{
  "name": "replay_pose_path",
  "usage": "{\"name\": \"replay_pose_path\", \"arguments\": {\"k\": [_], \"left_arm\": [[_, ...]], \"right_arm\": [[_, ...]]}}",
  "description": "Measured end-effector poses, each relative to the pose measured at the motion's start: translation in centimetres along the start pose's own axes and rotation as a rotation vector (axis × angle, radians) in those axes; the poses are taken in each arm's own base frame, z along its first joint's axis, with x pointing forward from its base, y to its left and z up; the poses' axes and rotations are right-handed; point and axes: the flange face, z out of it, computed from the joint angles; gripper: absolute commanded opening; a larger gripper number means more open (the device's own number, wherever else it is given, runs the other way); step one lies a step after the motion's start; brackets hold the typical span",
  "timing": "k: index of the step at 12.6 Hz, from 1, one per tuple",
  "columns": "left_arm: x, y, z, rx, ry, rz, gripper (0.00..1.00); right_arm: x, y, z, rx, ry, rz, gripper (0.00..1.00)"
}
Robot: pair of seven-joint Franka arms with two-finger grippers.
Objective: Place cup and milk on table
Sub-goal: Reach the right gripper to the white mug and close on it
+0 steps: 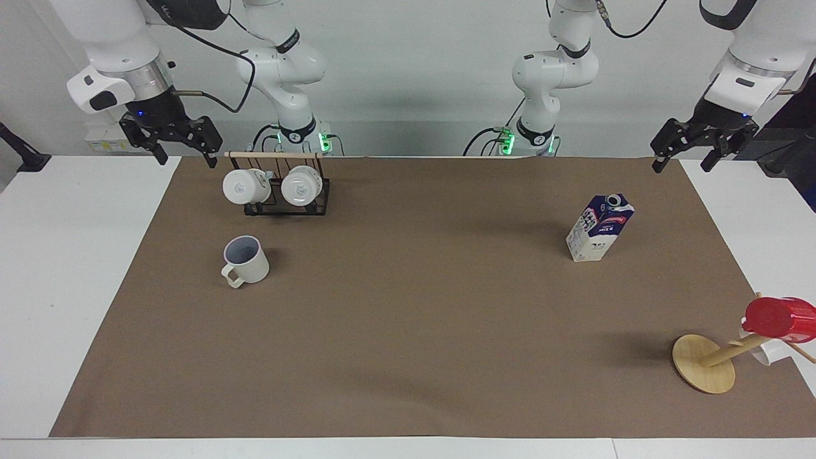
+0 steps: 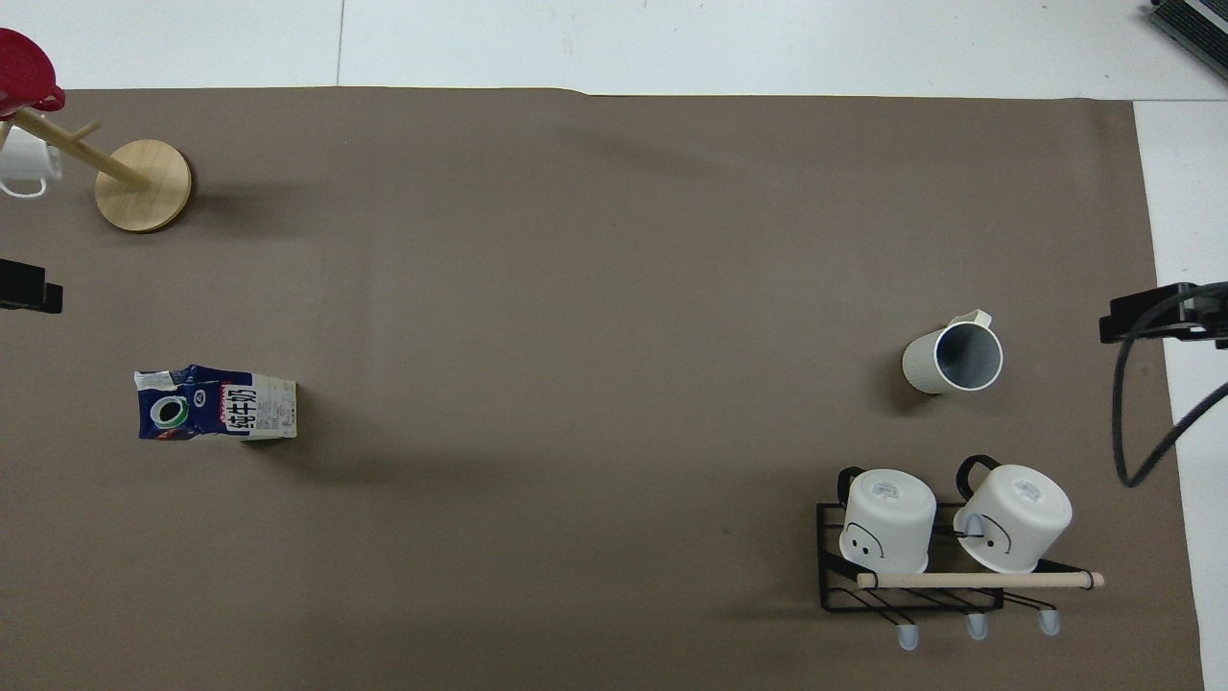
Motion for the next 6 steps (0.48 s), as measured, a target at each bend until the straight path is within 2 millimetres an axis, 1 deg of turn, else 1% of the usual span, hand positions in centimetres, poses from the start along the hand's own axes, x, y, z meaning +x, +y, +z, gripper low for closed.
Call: {"name": "replay_pose_path", "arguments": {"k": [2, 6], "left_arm": [[0.0, 0.0, 0.0, 0.000, 0.000, 0.000, 1.00], [0.0, 0.0, 0.0, 0.000, 0.000, 0.000, 1.00]], "right_arm": [[0.4, -0.6, 3.2, 0.001, -0.016, -0.011, 1.00], [0.8, -2.0, 11.3, 0.002, -0.016, -0.035, 1.00]]}}
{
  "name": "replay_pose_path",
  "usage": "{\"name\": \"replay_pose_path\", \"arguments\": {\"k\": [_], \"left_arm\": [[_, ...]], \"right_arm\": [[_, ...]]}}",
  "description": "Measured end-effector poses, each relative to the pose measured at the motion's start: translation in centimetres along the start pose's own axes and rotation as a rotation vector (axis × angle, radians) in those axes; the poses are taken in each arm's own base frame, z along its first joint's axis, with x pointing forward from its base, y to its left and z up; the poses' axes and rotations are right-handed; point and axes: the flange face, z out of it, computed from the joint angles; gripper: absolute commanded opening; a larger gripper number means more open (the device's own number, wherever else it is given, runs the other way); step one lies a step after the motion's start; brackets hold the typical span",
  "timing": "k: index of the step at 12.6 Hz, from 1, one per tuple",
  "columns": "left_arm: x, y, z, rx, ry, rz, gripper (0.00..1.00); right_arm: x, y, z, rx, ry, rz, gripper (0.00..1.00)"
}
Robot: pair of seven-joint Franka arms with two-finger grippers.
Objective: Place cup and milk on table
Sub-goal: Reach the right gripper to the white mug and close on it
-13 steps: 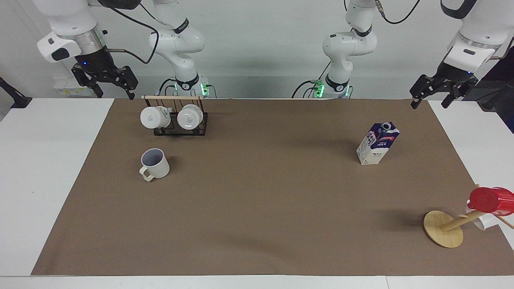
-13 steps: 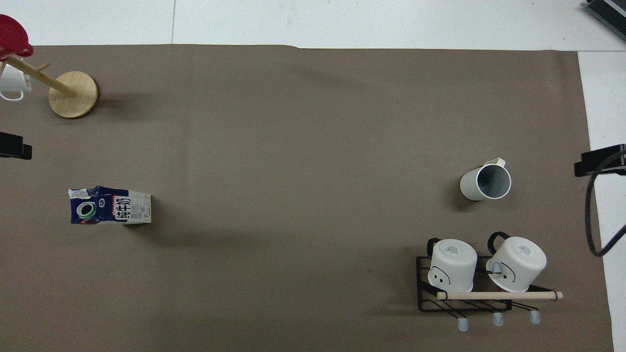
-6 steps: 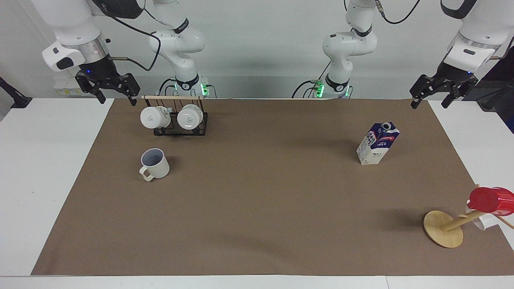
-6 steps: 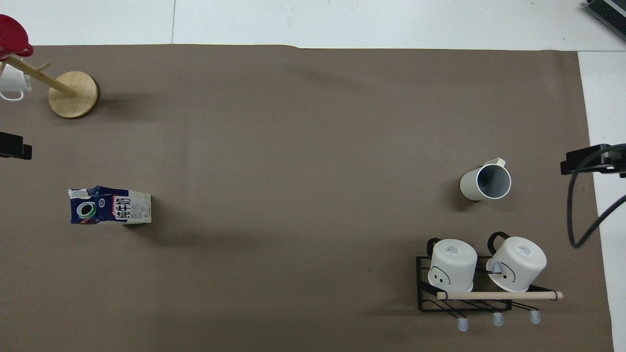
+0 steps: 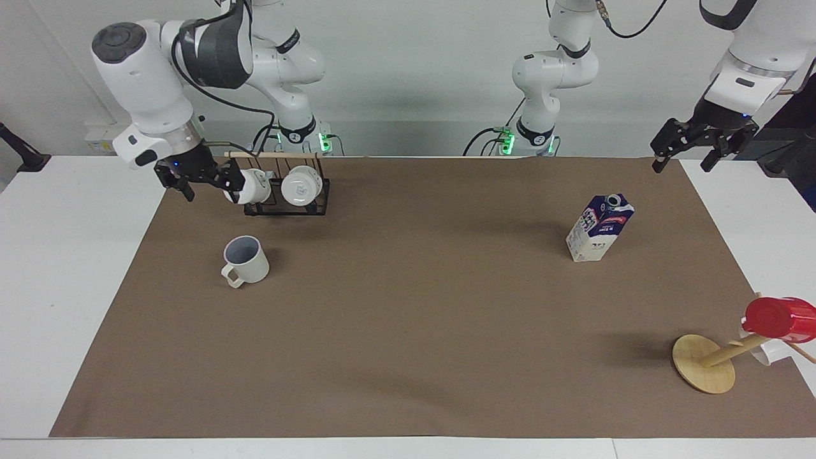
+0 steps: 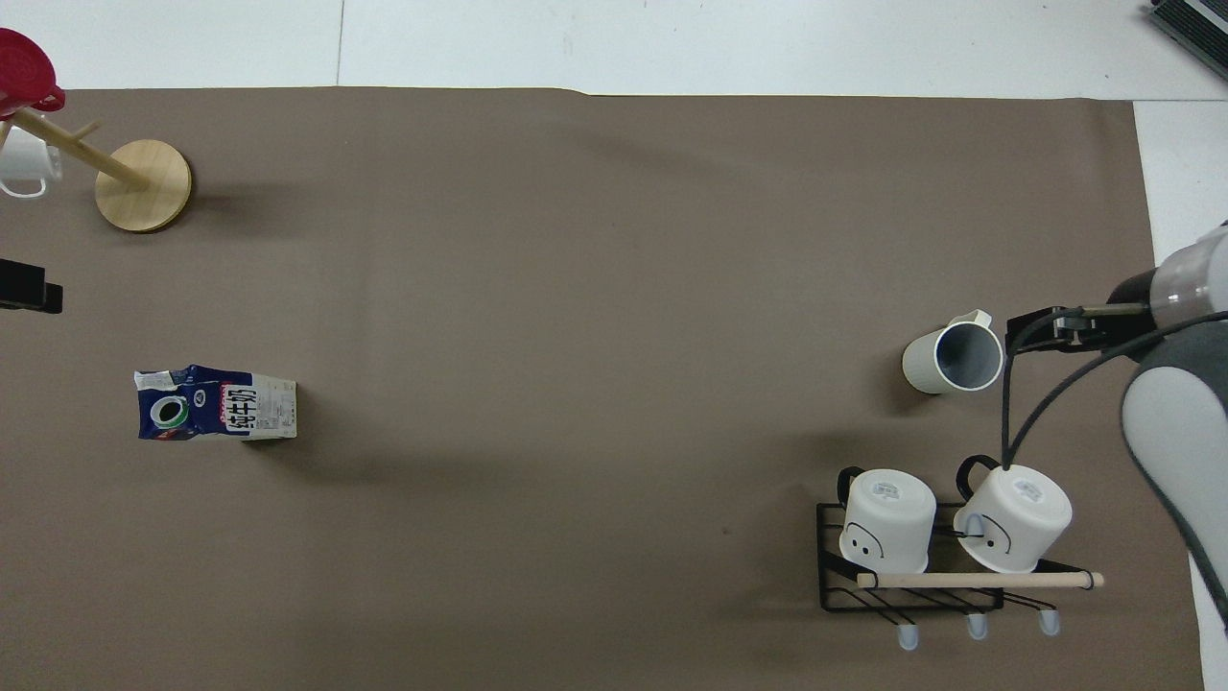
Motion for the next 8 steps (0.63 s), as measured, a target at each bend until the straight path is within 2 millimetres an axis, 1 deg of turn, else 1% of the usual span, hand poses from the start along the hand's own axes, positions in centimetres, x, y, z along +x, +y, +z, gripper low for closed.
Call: {"name": "replay_pose_path", "arguments": {"k": [2, 4, 6, 8], "left_arm": [[0.0, 0.0, 0.0, 0.000, 0.000, 0.000, 1.00], [0.0, 0.0, 0.0, 0.000, 0.000, 0.000, 1.00], [0.0, 0.0, 0.0, 0.000, 0.000, 0.000, 1.00], [0.0, 0.0, 0.0, 0.000, 0.000, 0.000, 1.00]], "right_arm": [[0.2, -1.1, 4.0, -0.001, 0.016, -0.020, 1.00], [-0.1, -2.2, 8.4, -0.002, 0.030, -0.038, 1.00], [-0.3, -2.5, 11.3, -0.005, 0.018, -0.044, 1.00], [-0.5, -2.6, 13.3, -0.007, 0.009, -0.045, 1.00]]}}
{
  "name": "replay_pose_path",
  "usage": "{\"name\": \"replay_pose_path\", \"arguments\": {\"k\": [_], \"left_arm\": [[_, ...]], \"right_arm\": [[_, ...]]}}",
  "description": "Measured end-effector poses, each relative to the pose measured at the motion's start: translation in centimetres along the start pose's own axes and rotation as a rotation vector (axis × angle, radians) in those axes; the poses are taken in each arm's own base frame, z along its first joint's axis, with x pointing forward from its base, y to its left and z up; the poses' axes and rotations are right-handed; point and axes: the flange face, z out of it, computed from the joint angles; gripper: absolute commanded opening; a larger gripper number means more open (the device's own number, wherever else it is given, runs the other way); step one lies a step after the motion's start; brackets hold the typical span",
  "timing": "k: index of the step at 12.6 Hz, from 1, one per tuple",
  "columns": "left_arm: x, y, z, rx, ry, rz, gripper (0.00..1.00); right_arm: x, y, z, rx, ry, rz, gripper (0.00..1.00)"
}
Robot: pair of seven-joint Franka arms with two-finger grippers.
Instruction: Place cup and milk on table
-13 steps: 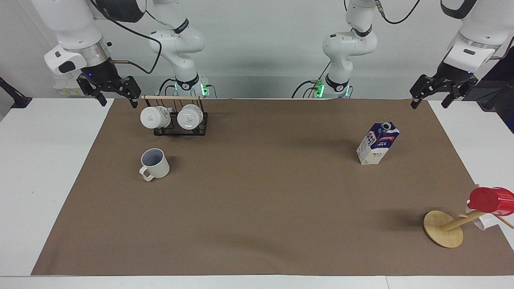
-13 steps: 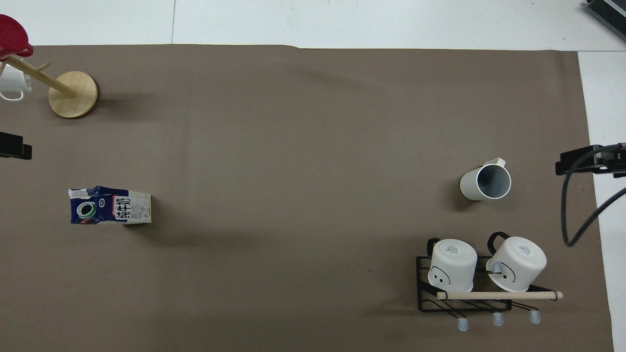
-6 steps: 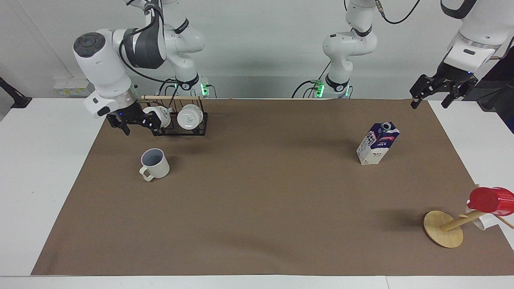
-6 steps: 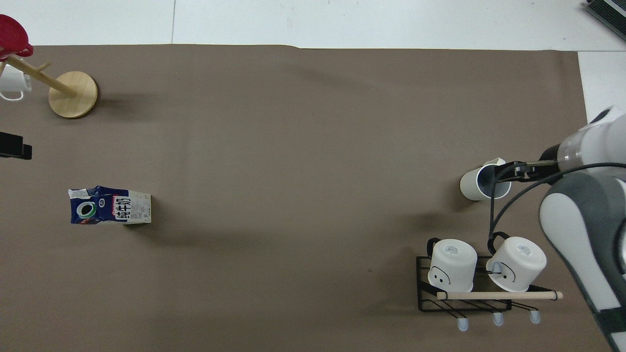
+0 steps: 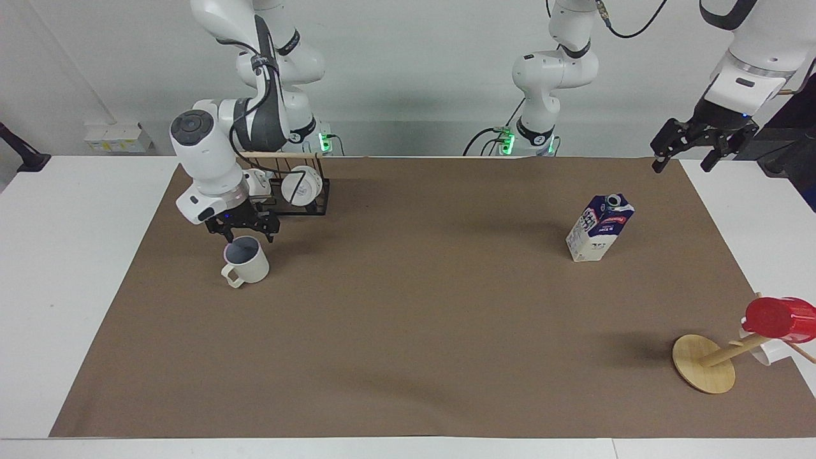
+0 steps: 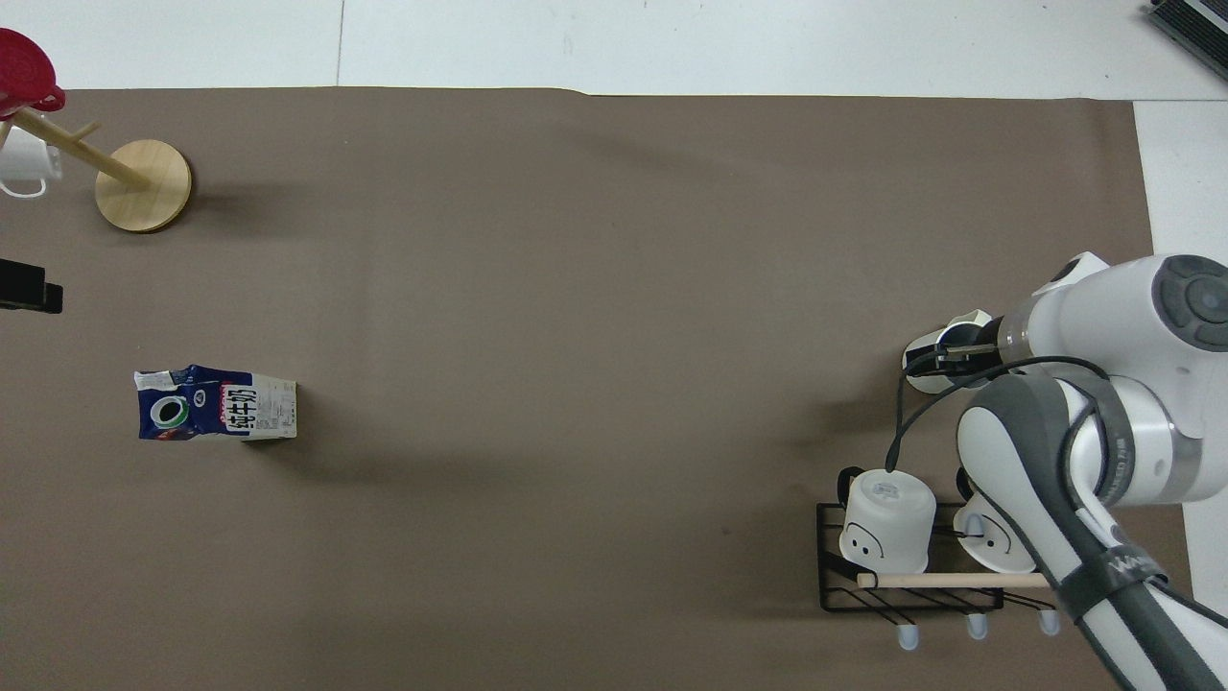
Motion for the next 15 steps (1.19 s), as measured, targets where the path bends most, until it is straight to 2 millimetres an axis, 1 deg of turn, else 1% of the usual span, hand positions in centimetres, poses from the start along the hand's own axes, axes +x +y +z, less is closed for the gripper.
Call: {"name": "replay_pose_path", "arguments": {"k": [4, 5, 6, 9, 10, 11, 13, 15], "left_arm": [[0.0, 0.4, 0.0, 0.000, -0.003, 0.006, 1.00], [0.0, 0.5, 0.1, -0.001, -0.006, 0.009, 1.00], [0.0, 0.5, 0.1, -0.001, -0.006, 0.008, 1.00], [-0.1, 0.0, 0.1, 0.000, -0.007, -0.002, 1.00], [-0.1, -0.2, 0.1, 0.000, -0.008, -0.004, 1.00], [-0.1, -0.2, 0.1, 0.000, -0.008, -0.005, 1.00], [-0.1, -0.3, 0.1, 0.000, -0.009, -0.006, 1.00], [-0.2, -0.3, 0.2, -0.001, -0.018, -0.006, 1.00]], "right_arm": [[-0.9, -0.5, 2.5, 0.000, 0.009, -0.010, 1.00], [-0.9, -0.7, 2.9, 0.000, 0.011, -0.013, 0.97], [-0.9, -0.8, 3.2, -0.001, 0.014, -0.014, 0.89], [-0.5, -0.9, 3.5, -0.002, 0.034, -0.015, 0.68], [-0.4, -0.9, 3.5, -0.002, 0.045, -0.016, 0.57], [-0.3, -0.9, 3.6, -0.002, 0.052, -0.016, 0.41], [-0.2, -0.9, 3.6, -0.002, 0.054, -0.016, 0.00], [-0.2, -0.9, 3.6, -0.002, 0.054, -0.012, 0.00]]}}
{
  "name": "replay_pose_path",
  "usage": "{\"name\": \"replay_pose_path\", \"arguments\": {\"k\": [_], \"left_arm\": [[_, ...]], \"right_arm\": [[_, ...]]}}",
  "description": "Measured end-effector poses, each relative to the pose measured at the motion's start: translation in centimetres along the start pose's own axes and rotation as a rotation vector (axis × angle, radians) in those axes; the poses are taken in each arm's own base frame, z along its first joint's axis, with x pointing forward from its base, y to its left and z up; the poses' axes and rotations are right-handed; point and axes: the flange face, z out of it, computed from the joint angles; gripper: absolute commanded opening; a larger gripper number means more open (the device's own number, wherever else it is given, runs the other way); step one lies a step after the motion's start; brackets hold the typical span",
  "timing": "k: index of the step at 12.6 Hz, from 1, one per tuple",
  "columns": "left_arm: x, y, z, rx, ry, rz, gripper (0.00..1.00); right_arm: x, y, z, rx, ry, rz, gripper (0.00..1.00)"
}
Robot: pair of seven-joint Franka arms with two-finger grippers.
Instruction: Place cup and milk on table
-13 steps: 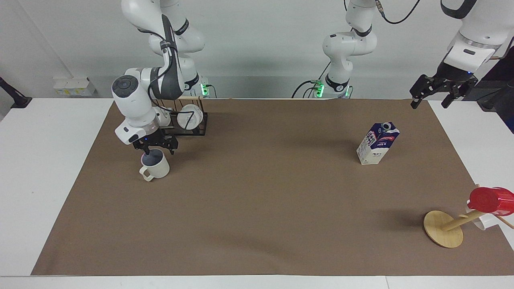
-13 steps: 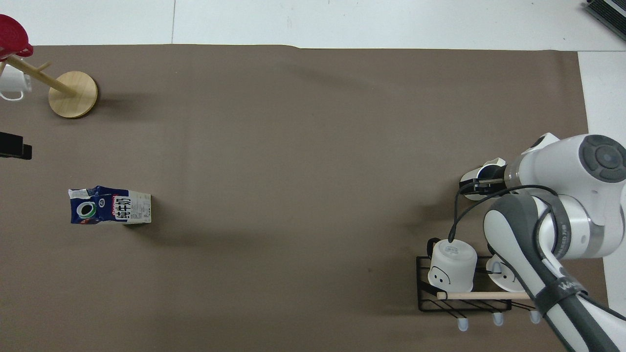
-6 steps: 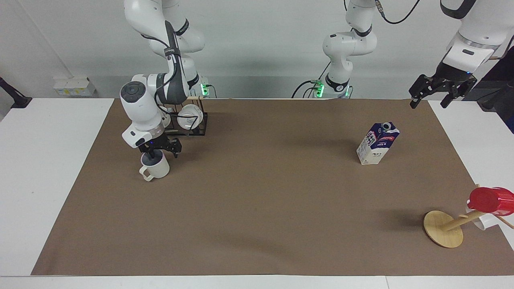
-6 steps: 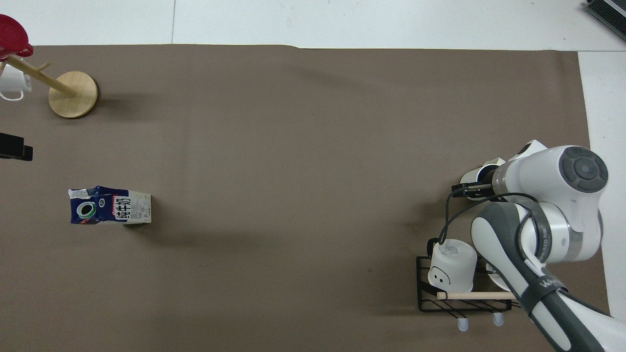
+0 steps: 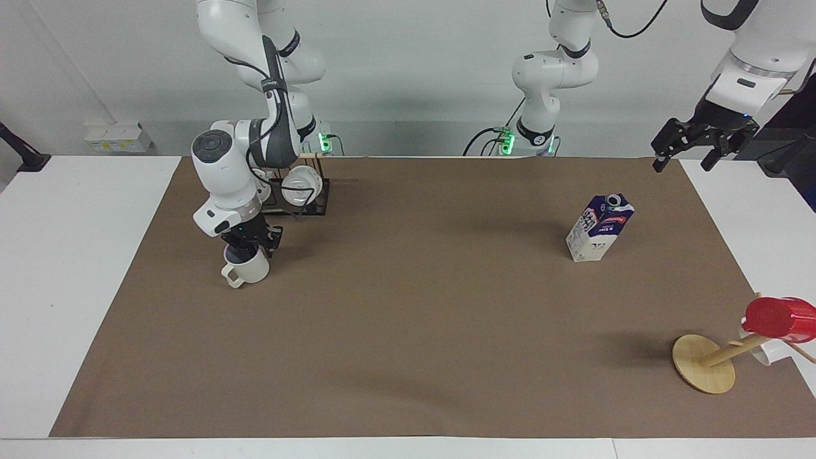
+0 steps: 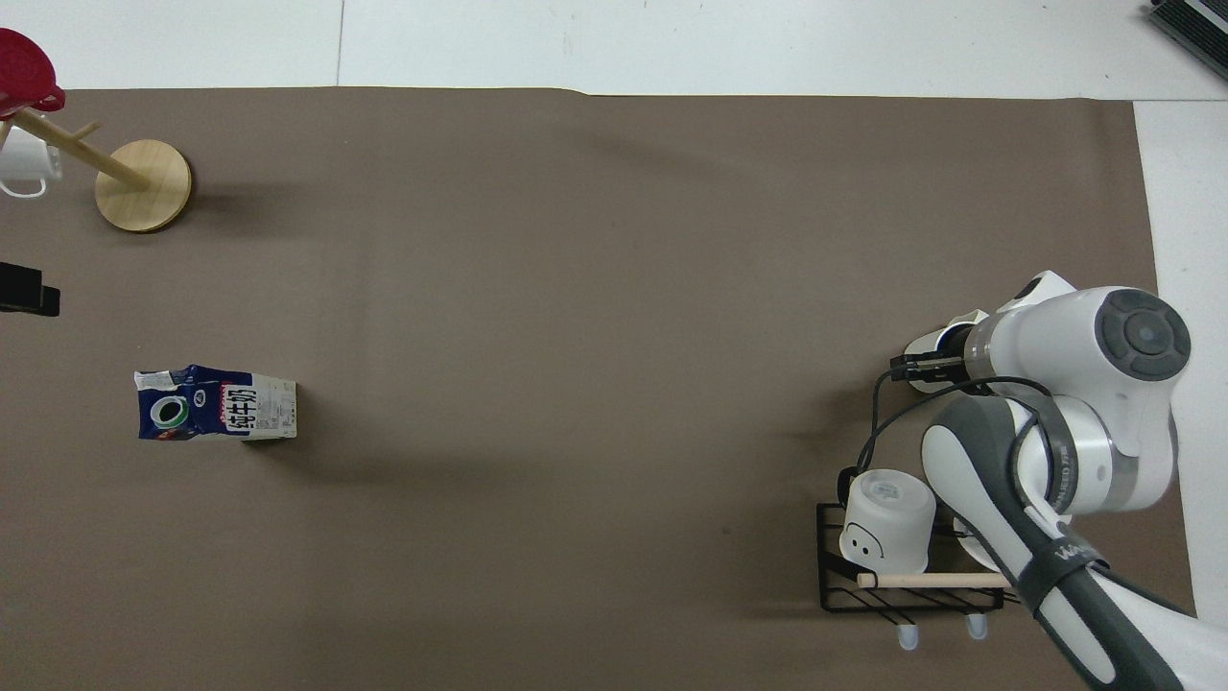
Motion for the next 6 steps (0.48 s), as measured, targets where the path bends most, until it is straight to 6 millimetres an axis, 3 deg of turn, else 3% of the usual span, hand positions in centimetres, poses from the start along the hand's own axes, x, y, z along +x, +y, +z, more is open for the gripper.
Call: {"name": "replay_pose_path", "arguments": {"k": [4, 6], "left_arm": [[-0.1, 0.1, 0.0, -0.001, -0.008, 0.001, 1.00], [-0.1, 0.1, 0.0, -0.001, -0.008, 0.001, 1.00]], "right_arm": [[0.7, -0.4, -1.0, 0.000, 0.009, 0.038, 0.00], [2.0, -1.4, -4.0, -0.002, -0.036, 0.027, 0.00]]}}
